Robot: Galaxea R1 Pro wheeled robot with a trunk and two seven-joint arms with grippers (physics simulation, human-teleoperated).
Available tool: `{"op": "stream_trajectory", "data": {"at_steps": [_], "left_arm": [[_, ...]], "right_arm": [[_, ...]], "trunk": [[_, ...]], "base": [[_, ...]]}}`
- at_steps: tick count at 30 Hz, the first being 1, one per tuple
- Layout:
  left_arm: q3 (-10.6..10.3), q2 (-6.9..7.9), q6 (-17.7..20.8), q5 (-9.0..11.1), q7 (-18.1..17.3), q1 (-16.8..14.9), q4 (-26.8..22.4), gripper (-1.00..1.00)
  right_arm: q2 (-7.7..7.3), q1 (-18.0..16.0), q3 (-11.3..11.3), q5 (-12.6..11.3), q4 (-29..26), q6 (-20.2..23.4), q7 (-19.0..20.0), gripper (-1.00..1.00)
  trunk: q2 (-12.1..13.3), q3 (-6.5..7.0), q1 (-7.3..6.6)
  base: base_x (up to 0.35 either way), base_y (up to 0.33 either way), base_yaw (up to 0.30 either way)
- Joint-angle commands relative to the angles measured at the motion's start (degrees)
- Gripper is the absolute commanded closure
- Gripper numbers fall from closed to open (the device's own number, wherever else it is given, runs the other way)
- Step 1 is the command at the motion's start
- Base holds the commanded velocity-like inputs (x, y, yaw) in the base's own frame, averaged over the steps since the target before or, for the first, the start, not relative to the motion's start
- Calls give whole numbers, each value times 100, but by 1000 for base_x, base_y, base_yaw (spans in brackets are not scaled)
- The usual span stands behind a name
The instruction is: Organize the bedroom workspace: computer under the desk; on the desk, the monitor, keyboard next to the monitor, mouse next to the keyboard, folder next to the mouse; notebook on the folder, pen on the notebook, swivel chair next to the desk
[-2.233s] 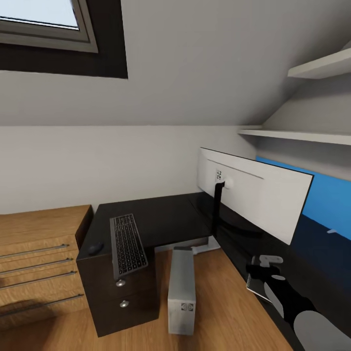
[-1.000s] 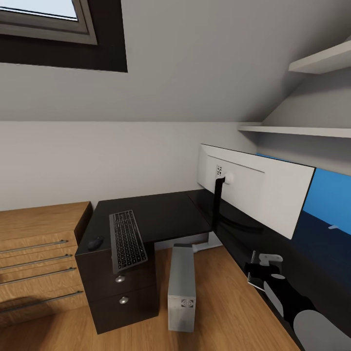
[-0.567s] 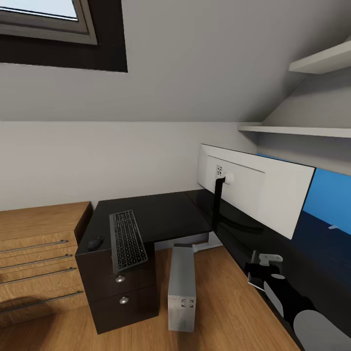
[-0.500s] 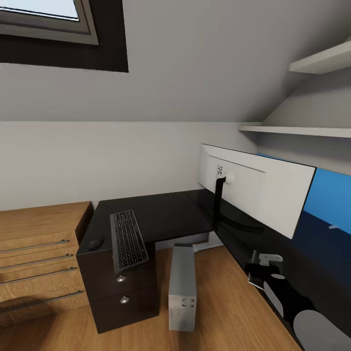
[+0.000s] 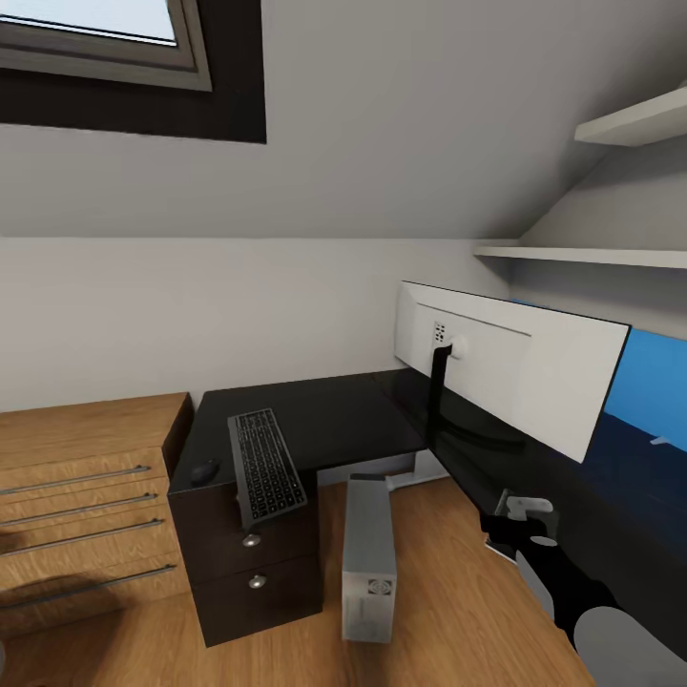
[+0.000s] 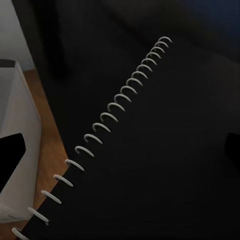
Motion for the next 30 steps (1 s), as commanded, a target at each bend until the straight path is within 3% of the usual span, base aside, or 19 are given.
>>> {"op": "stream_trajectory", "data": {"at_steps": [1,30], "left_arm": [[-49,6,-34,58,35,-7,3,-100],[-49,-3,-31,67,32,-7,18,-100]], "right_arm": [[-3,4,30,-113,58,29,-16,-100],[-7,4,23,-113,51,29,-2,-100]], "trunk": [[-2,-8,0],[-2,-8,0]], "base": [[-2,5,0],[-40,30,0]]}}
